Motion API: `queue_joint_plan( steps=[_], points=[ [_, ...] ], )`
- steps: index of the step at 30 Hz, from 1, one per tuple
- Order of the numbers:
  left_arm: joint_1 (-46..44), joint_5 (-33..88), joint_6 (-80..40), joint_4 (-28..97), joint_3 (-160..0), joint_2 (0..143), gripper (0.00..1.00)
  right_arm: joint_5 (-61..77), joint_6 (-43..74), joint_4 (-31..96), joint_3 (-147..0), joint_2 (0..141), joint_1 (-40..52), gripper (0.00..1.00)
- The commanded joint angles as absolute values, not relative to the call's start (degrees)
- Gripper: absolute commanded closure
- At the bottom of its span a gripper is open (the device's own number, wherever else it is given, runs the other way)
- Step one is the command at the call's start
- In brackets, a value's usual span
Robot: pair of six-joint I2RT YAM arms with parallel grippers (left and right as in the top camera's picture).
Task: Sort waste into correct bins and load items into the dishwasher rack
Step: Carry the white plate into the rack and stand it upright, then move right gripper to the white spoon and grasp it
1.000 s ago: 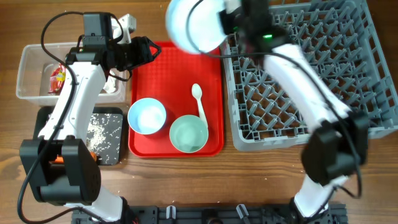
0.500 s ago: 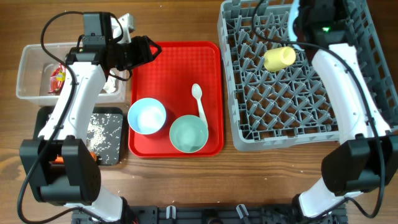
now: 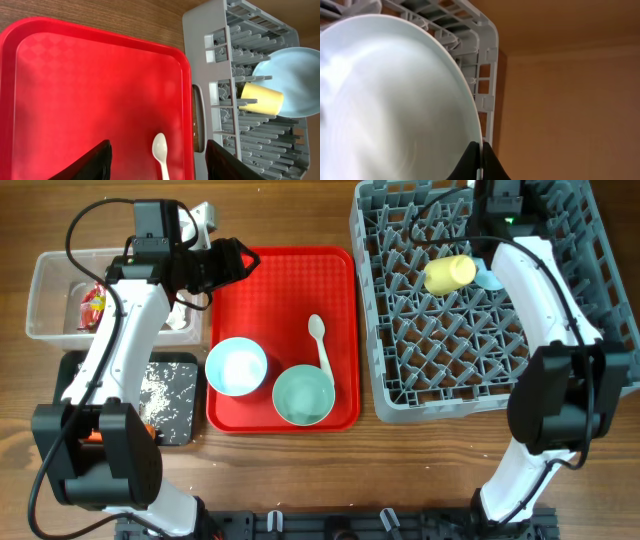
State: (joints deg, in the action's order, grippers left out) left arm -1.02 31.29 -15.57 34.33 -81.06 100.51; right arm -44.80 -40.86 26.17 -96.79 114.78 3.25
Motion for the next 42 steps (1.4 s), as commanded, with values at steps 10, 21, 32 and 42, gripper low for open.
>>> queue_joint_plan(
  steps=[10,21,32,42],
  points=[
    [-1.0,30.9,-15.4,34.1,-81.3,100.9,0.41,-44.7,-35.0,26.5,-97.1,112.5,7.6,0.32],
    [-1.0,24.3,-15.5,34.2,-81.3,100.9,0.41,-2.8,-6.0,28.1,-97.1,99.1,17.0,0.47],
    [0.9,20.3,-15.3,33.7,-82.1,100.5,0.39,-0.3,3.3,40.1,-97.1,112.3,33.0,0.47],
    [17.1,17.2,-15.6,38.9,-89.1,96.4,0.03,0.1,8.9,44.1,-97.1,123.2,34.5,0.48]
  ],
)
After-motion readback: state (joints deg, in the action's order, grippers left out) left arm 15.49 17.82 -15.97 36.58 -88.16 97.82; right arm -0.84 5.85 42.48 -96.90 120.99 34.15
